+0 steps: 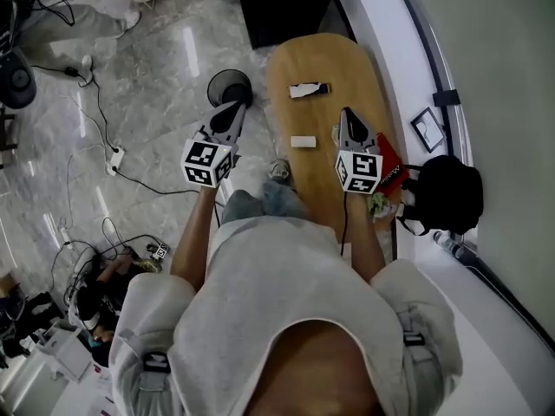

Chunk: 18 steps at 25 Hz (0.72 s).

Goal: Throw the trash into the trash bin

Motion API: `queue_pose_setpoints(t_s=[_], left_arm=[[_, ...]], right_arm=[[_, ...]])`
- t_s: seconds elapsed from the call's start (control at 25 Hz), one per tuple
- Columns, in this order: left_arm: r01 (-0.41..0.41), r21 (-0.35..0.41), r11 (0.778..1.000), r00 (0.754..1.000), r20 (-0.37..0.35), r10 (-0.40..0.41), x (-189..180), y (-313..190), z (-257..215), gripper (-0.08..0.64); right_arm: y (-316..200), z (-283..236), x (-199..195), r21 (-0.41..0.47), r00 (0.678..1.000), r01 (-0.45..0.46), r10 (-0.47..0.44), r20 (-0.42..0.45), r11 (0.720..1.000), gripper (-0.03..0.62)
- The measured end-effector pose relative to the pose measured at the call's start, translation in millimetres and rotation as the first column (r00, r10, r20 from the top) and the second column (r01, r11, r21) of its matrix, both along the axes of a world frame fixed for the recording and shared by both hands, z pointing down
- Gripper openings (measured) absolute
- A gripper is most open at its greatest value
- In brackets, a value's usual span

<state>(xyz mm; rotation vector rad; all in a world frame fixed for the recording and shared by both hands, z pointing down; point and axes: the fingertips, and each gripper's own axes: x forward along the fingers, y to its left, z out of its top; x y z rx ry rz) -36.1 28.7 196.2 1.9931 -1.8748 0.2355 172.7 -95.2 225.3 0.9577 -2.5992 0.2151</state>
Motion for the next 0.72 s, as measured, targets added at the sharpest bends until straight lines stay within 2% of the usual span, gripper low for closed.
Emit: queue_pose_setpoints(t_s=[0.28, 0.72], left_arm=[[0.019, -0.059, 0.998, 0.999, -0.034, -0.021, -6.4, 1.8, 32.8, 0.017], [0.026, -0.101, 0.995, 0.994, -0.105, -0.036, -18.2, 13.1, 87.8, 0.017]], right_arm=[[1.5, 32.6, -11.1, -0.061, 0.999, 0.025, -0.027, -0.029, 0.998, 0.031], [24.5, 82.8, -18.3, -0.134, 0.993, 0.030, -0.045, -0.111, 0.991, 0.031]])
